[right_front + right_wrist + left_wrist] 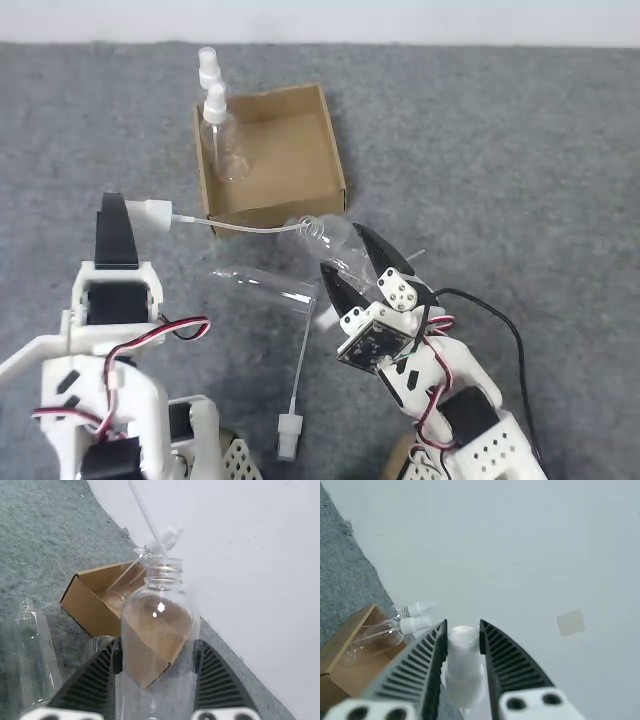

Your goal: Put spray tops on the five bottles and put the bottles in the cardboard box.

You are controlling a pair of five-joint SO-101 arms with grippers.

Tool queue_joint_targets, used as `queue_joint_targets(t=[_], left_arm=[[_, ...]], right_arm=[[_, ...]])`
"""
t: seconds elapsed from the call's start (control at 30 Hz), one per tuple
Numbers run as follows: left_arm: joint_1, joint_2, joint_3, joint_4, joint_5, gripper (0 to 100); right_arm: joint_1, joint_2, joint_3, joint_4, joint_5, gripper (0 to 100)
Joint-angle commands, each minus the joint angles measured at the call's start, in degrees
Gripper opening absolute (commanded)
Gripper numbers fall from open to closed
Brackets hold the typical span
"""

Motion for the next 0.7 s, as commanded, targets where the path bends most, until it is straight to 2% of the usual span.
queue_joint_targets(t=[0.0, 0.17, 0.4, 0.67], left_arm=[[0.2, -0.4, -0.3, 0.2, 0.0, 1], [0.9, -0.4, 1.6, -1.7, 0.0, 1], [7.1, -0.4, 6.9, -7.6, -4.3, 1], [13.1, -0.4, 11.6, -12.1, -8.2, 1]], right_arm=[[-0.6, -1.3, 0.3, -1.6, 0.6, 0.7], [-0.7, -1.3, 0.1, -1.6, 0.8, 0.7], [-3.9, -1.3, 0.3, -1.0, 0.9, 0.7], [-4.0, -1.3, 0.4, -0.9, 0.8, 0.7]])
